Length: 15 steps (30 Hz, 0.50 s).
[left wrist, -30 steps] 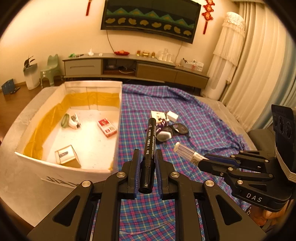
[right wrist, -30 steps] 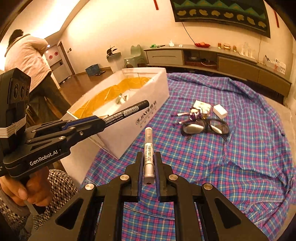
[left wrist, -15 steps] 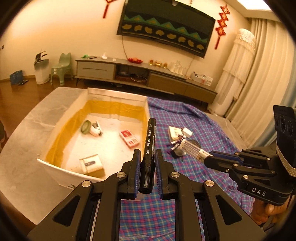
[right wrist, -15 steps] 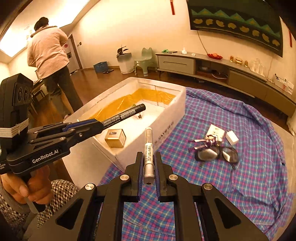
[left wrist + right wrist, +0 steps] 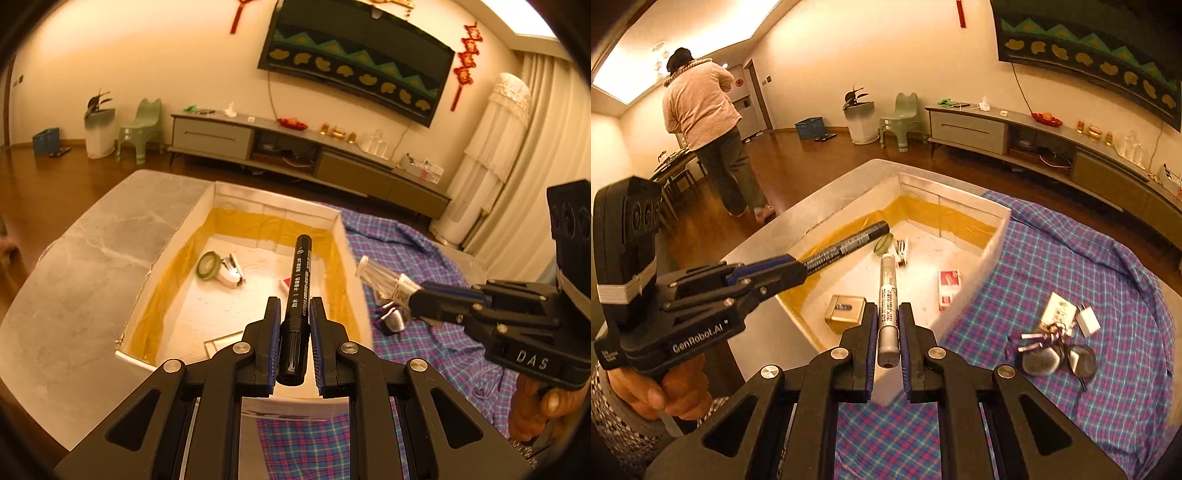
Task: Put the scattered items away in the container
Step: 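Lift and carry the marker and white tube over the cardboard box with both tools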
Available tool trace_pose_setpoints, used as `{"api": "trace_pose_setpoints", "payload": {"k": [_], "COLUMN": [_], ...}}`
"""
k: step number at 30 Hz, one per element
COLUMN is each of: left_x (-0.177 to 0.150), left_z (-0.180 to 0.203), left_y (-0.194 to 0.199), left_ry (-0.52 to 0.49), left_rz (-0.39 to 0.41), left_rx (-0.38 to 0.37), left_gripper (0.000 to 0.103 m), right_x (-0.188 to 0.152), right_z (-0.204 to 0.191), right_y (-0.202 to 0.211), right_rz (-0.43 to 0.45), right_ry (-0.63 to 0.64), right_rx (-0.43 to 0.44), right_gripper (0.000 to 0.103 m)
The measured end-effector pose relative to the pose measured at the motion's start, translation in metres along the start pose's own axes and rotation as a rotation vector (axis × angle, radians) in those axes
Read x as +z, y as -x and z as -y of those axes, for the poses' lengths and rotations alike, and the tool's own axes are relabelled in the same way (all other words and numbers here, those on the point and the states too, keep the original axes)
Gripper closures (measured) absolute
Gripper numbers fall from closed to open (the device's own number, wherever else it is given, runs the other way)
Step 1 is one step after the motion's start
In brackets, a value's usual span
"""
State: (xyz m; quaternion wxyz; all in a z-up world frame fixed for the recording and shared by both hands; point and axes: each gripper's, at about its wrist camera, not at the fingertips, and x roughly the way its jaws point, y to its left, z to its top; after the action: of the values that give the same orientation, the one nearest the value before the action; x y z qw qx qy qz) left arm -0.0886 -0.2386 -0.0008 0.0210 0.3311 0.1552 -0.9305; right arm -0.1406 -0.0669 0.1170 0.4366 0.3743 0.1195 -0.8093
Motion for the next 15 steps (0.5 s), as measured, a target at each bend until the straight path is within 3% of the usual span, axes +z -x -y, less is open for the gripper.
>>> {"api": "trace_pose_setpoints", "payload": {"k": [15], "left_x": [0.013], "left_z": [-0.025], "left_y": [-0.058], "left_ry": [0.08], "left_rz": [-0.159], "left_rx": [0.001], "left_gripper": [0.087], "right_x": [0.05], "right_z": [0.011], "right_y": [-0.069], "right_rz": [-0.085], "right_ry": [-0.009], "right_rx": [-0.001], "right_gripper": [0.091]}}
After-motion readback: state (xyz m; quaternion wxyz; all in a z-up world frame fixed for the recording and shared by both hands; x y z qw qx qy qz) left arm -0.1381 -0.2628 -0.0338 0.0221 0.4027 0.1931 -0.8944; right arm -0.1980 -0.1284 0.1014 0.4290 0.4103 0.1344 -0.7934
